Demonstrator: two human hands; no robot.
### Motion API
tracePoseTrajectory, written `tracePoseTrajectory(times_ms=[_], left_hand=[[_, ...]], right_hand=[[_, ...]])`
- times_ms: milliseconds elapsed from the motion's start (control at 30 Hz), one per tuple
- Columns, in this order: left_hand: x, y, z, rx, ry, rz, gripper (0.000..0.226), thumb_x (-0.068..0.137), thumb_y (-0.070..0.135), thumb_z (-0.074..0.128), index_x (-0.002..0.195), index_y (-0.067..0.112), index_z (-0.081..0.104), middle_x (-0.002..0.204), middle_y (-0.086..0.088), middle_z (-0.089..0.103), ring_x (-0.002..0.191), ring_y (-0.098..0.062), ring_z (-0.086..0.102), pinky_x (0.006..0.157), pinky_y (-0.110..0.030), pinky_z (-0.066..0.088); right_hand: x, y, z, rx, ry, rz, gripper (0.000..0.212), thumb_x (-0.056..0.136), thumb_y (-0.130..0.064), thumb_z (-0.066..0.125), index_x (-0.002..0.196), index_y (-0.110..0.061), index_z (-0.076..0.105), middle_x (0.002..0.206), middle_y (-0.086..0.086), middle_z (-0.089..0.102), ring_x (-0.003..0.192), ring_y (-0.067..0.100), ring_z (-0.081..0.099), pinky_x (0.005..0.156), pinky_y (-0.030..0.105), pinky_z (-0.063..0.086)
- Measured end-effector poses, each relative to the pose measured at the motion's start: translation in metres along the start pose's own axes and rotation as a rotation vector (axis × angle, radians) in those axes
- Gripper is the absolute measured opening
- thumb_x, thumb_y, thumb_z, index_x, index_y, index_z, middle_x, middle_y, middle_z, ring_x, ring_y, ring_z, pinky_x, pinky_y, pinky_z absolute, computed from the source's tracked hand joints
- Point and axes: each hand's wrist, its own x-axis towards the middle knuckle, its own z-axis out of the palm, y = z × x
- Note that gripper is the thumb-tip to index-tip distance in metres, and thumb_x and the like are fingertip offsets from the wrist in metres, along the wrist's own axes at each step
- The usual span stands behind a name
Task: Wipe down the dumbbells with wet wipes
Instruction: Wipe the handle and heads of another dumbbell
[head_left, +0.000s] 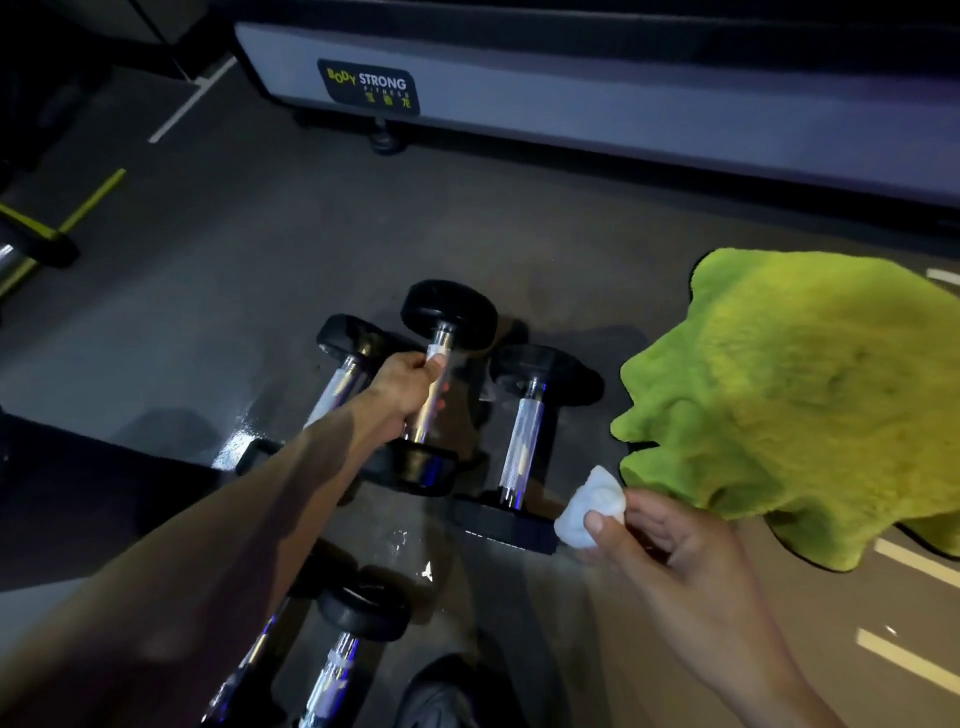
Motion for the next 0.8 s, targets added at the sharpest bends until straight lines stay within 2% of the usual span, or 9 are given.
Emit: tracePoseTrajectory(times_ms=[67,167,333,400,467,567,633,700,800], left_hand=[[0.009,-0.004,0.008,0.003,-0.026,-0.057,0.026,0.11,0.032,0.053,0.09,0.015,0.058,0.079,-0.007,0.064,0.057,-0.019,0.059,0.054,-0.028,0.049],[0.019,-0.008,0.018,0.03,-0.05,-0.095,0.031,0.109,0.034,0.053,0.087,0.013,0.057,0.08,-0.009,0.062,0.059,-0.021,0.058,0.048,-0.024,0.049],[0.019,-0.007,0.017,0.105,-0.065,-0.084,0.033,0.109,0.035,0.054,0.09,0.009,0.061,0.085,-0.011,0.067,0.065,-0.023,0.064,0.054,-0.027,0.052],[0.016,-0.008,0.008,0.209,-0.109,-0.025,0.03,0.108,0.036,0.057,0.1,0.009,0.067,0.095,-0.012,0.071,0.078,-0.026,0.066,0.068,-0.033,0.055],[0.012,-0.006,-0.009,0.316,-0.095,0.113,0.017,0.104,0.032,0.065,0.098,0.018,0.072,0.095,-0.008,0.073,0.083,-0.022,0.066,0.082,-0.035,0.053],[0.0,0.004,-0.05,0.217,0.104,0.266,0.018,0.1,0.013,0.068,0.086,0.024,0.07,0.074,0.008,0.072,0.065,-0.003,0.065,0.072,-0.027,0.052],[-0.007,0.008,-0.085,0.288,0.336,0.311,0.013,0.1,0.018,0.068,0.088,0.019,0.073,0.072,0.007,0.07,0.065,-0.005,0.063,0.065,-0.023,0.047],[-0.006,0.004,-0.115,0.489,0.43,0.225,0.013,0.098,0.031,0.071,0.092,0.02,0.076,0.082,-0.004,0.071,0.079,-0.016,0.064,0.067,-0.027,0.043],[0.015,-0.02,-0.129,0.591,0.223,0.0,0.025,0.089,0.041,0.08,0.091,0.017,0.078,0.09,-0.009,0.069,0.088,-0.023,0.064,0.071,-0.031,0.05]], right_hand=[[0.009,-0.002,0.003,0.031,0.005,0.018,0.009,0.094,-0.026,0.069,0.095,-0.032,0.076,0.092,-0.006,0.079,0.091,0.014,0.075,0.089,0.052,0.058],[0.022,0.0,0.011,0.041,-0.022,0.037,0.009,0.096,-0.028,0.068,0.093,-0.031,0.075,0.093,-0.004,0.079,0.091,0.019,0.076,0.089,0.057,0.056],[0.036,0.004,0.024,0.015,-0.061,0.056,0.008,0.099,-0.032,0.065,0.1,-0.035,0.073,0.094,-0.008,0.079,0.091,0.013,0.075,0.089,0.055,0.057],[0.043,0.004,0.03,0.019,-0.063,0.061,0.009,0.099,-0.033,0.065,0.101,-0.037,0.073,0.094,-0.007,0.079,0.091,0.013,0.076,0.09,0.056,0.057],[0.05,0.001,0.037,0.021,-0.052,0.06,0.011,0.1,-0.033,0.064,0.099,-0.04,0.072,0.092,-0.009,0.078,0.09,0.012,0.076,0.09,0.056,0.056],[0.058,-0.003,0.045,0.021,-0.058,0.064,0.013,0.101,-0.035,0.061,0.098,-0.043,0.07,0.092,-0.011,0.078,0.09,0.013,0.076,0.09,0.056,0.056],[0.063,-0.006,0.049,0.008,-0.077,0.07,0.013,0.102,-0.036,0.058,0.101,-0.035,0.072,0.093,-0.01,0.078,0.09,0.012,0.076,0.09,0.056,0.056],[0.067,-0.01,0.054,0.047,-0.068,0.083,0.017,0.104,-0.029,0.057,0.102,-0.023,0.073,0.092,-0.005,0.078,0.088,0.01,0.076,0.089,0.055,0.056],[0.072,-0.015,0.06,0.077,-0.057,0.093,0.018,0.104,-0.025,0.057,0.103,-0.015,0.072,0.096,0.001,0.077,0.086,0.011,0.077,0.086,0.048,0.057]])
